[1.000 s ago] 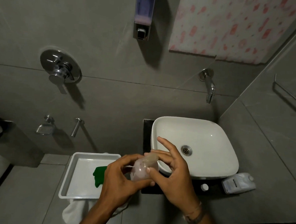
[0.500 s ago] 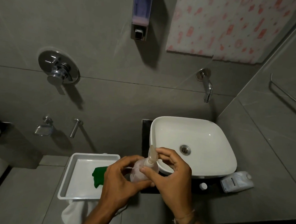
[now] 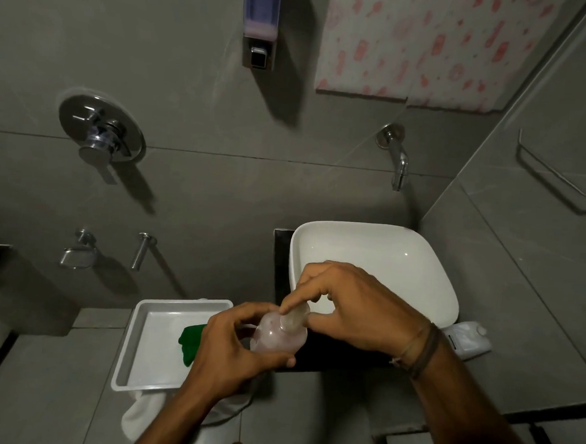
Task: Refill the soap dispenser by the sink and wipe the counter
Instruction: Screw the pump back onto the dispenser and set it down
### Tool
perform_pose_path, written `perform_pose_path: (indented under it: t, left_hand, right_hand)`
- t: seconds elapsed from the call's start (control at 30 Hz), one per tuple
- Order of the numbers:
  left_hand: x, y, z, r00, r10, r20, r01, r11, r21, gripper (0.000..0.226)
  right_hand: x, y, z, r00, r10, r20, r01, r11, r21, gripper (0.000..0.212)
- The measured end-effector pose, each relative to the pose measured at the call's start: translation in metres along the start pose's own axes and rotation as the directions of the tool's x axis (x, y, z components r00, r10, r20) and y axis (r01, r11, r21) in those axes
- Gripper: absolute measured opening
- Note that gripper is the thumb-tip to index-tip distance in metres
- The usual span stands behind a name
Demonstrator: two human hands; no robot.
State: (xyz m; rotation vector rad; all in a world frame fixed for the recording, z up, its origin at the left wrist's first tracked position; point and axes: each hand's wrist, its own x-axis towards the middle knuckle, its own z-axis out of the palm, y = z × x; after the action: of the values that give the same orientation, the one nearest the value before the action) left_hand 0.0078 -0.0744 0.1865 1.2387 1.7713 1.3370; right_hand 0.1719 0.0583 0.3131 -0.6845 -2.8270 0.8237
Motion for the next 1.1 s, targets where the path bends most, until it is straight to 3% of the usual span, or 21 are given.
perform_pose_path:
  t: [0.07, 0.27, 0.63, 0.73, 0.87, 0.97, 1.1]
  left_hand:
    - [0.001, 0.001, 0.0, 1.0, 0.008, 0.011, -0.008, 1.0, -0.017, 0.064]
    - [0.002, -0.003, 0.003, 0.999, 0.029, 0.013, -0.029, 0.999, -0.021, 0.064]
    - [0.005, -0.016, 0.009, 1.0, 0.002, -0.004, -0.002, 1.0, -0.02, 0.067]
    - [0.006, -0.018, 0.01, 1.0, 0.015, -0.01, -0.015, 0.999, -0.049, 0.068]
    - [0.007, -0.026, 0.013, 0.999, 0.041, -0.016, -0.042, 0.995, -0.088, 0.068]
    - [0.006, -0.045, 0.023, 1.0, 0.021, -0.012, -0.022, 0.995, -0.101, 0.07]
    - [0.003, -0.083, 0.047, 0.996, -0.059, 0.062, 0.063, 0.996, -0.067, 0.071]
  right_hand:
    - [0.005, 0.001, -0.007, 0.997, -0.025, 0.073, 0.026, 0.999, -0.02, 0.032]
    - [0.012, 0.002, -0.006, 0.993, -0.064, 0.104, 0.069, 0.997, -0.044, 0.032]
    - [0.012, 0.009, 0.003, 0.997, -0.045, 0.066, 0.047, 0.998, -0.034, 0.04]
    - [0.007, 0.015, 0.004, 0.999, -0.043, 0.021, 0.043, 0.999, 0.021, 0.055]
    - [-0.018, 0.045, 0.02, 0.975, 0.182, -0.128, -0.151, 0.963, 0.225, 0.074]
    - [-0.039, 0.073, 0.069, 0.914, 0.403, -0.036, -0.368, 0.865, 0.34, 0.077]
    - [-0.052, 0.096, 0.151, 0.847, 0.531, 0.025, -0.472, 0.729, 0.496, 0.077]
